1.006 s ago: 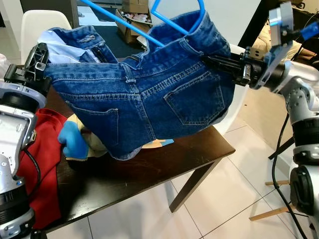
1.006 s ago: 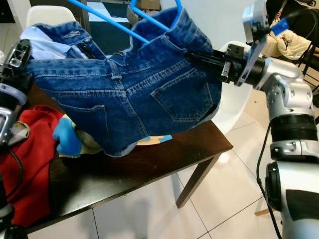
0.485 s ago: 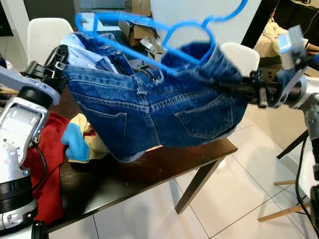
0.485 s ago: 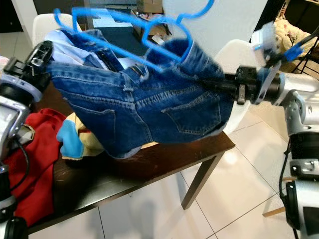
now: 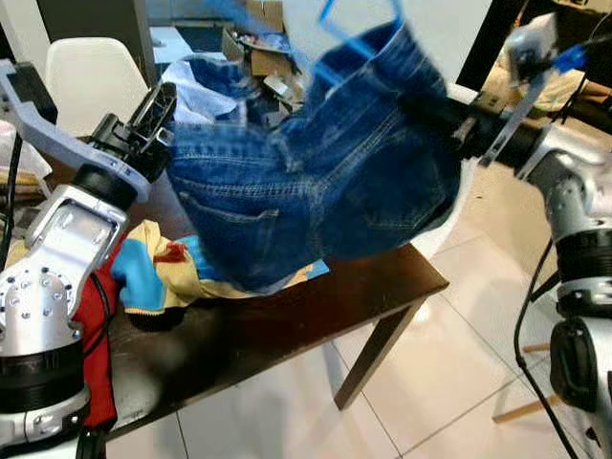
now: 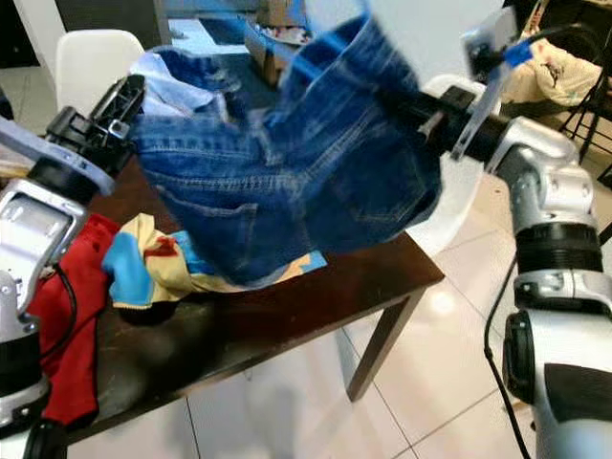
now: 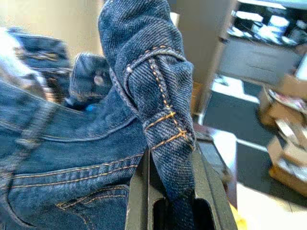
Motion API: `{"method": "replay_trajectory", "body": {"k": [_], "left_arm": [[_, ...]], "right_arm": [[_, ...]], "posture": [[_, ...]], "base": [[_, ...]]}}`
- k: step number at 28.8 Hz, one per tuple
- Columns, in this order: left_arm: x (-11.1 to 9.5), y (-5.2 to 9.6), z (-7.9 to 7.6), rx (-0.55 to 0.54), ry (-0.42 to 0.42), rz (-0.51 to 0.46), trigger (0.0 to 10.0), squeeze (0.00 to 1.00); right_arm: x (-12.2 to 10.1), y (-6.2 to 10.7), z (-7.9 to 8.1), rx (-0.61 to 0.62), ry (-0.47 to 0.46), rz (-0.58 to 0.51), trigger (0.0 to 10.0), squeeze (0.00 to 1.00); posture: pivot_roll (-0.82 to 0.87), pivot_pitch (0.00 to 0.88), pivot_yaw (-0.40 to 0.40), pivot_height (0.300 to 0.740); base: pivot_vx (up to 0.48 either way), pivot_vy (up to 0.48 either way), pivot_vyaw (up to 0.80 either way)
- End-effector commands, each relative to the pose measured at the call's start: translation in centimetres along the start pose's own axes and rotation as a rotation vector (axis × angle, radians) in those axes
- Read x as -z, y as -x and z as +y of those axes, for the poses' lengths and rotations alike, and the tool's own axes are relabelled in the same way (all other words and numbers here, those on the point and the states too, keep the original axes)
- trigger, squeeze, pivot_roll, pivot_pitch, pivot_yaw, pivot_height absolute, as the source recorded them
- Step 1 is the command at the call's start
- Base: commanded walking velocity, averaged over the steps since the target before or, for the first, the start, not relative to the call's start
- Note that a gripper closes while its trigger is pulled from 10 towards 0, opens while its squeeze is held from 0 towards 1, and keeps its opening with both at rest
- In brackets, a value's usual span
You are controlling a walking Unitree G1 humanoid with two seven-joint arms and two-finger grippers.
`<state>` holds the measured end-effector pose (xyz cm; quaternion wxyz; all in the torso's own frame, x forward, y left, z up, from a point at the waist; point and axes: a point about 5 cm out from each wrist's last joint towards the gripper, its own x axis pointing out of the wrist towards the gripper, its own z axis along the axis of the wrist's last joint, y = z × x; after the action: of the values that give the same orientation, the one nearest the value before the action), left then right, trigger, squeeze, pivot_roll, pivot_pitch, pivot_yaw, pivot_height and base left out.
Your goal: Hang hanger
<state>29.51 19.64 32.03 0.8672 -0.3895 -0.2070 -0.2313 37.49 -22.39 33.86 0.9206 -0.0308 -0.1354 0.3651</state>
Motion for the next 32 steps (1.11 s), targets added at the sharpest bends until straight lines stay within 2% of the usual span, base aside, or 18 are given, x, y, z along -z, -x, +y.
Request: {"method": "replay_trajectory", "body": {"k": [1,2,4,6,8,11,13,19,20,21,22,25,26,28,30,31,32], "left_arm": [[0.2,0.1,-0.7,0.029,0.009,-0.007,7.2,0.00],[0.2,0.1,-0.7,0.025,0.012,-0.012,7.1,0.00],[0.2,0.1,-0.7,0.025,0.012,-0.012,7.1,0.00],[0.2,0.1,-0.7,0.021,0.014,-0.024,6.9,0.00],[0.2,0.1,-0.7,0.021,0.014,-0.024,6.9,0.00],[0.1,0.0,-0.7,0.022,0.011,-0.030,6.9,0.00],[0.1,0.0,-0.6,0.020,0.010,-0.039,6.7,0.00],[0.3,0.1,-0.4,0.013,0.015,-0.043,6.4,0.00],[0.6,0.1,-0.2,0.007,0.022,-0.042,6.5,0.00],[0.6,0.1,-0.2,0.007,0.022,-0.042,6.5,0.00],[1.0,0.2,0.0,-0.003,0.028,-0.039,6.6,0.00],[1.0,0.2,0.0,-0.003,0.028,-0.039,6.6,0.00],[1.3,0.3,0.3,-0.014,0.038,-0.038,6.6,0.00],[1.6,0.6,1.8,-0.089,0.055,-0.057,6.7,0.00],[1.6,0.6,1.8,-0.089,0.055,-0.057,6.7,0.00],[1.6,0.9,2.5,-0.126,0.053,-0.069,6.3,0.00],[1.6,0.9,2.5,-0.126,0.053,-0.069,6.3,0.00]], "right_arm": [[0.4,0.4,-0.9,0.097,-0.042,0.024,0.0,0.00],[1.7,0.7,-1.4,0.178,-0.059,0.114,0.0,0.00],[1.7,0.7,-1.4,0.178,-0.059,0.114,0.0,0.00],[4.0,1.3,-1.8,0.261,-0.091,0.263,0.0,0.00],[4.0,1.3,-1.8,0.261,-0.091,0.263,0.0,0.00],[4.4,1.3,-1.6,0.246,-0.095,0.289,0.0,0.00],[4.8,1.3,-0.6,0.122,-0.131,0.351,0.0,0.00],[5.4,1.4,0.0,0.060,-0.183,0.391,0.0,0.00],[5.1,1.1,0.7,-0.024,-0.250,0.336,0.0,0.00],[5.1,1.1,0.7,-0.024,-0.250,0.336,0.0,0.00],[4.7,0.9,1.1,-0.070,-0.294,0.280,0.0,0.00],[4.7,0.9,1.1,-0.070,-0.294,0.280,0.0,0.00],[4.4,0.8,1.1,-0.089,-0.315,0.226,0.0,0.00],[2.2,0.6,1.1,-0.138,-0.361,-0.013,0.0,0.00],[2.2,0.6,1.1,-0.138,-0.361,-0.013,0.0,0.00],[1.4,0.7,1.3,-0.186,-0.376,-0.106,0.0,0.00],[1.4,0.7,1.3,-0.186,-0.376,-0.106,0.0,0.00]], "posture": [[0.14,0.071,-0.096,0.740],[0.14,0.072,-0.097,0.740],[0.14,0.072,-0.097,0.740],[0.14,0.073,-0.099,0.740],[0.14,0.073,-0.099,0.740],[0.14,0.073,-0.098,0.740],[0.13,0.074,-0.102,0.740],[0.13,0.074,-0.102,0.740],[0.13,0.076,-0.109,0.740],[0.13,0.076,-0.109,0.740],[0.13,0.076,-0.109,0.740],[0.13,0.076,-0.109,0.740],[0.13,0.077,-0.109,0.740],[0.12,0.077,-0.110,0.740],[0.12,0.077,-0.110,0.740],[0.12,0.077,-0.110,0.740],[0.12,0.077,-0.110,0.740]], "base": [[0.000,0.000,0.00],[0.000,0.000,0.00],[0.000,0.000,0.00],[0.000,0.000,0.00],[0.000,0.000,0.00],[0.000,0.000,0.00],[0.000,0.000,0.00],[0.000,0.000,0.00],[0.000,0.000,0.00],[0.000,0.000,0.00],[0.000,0.000,0.00],[0.000,0.000,0.00],[0.000,0.000,0.00],[0.000,0.000,0.00],[0.000,0.000,0.00],[0.000,0.000,0.00],[0.000,0.000,0.00]]}}
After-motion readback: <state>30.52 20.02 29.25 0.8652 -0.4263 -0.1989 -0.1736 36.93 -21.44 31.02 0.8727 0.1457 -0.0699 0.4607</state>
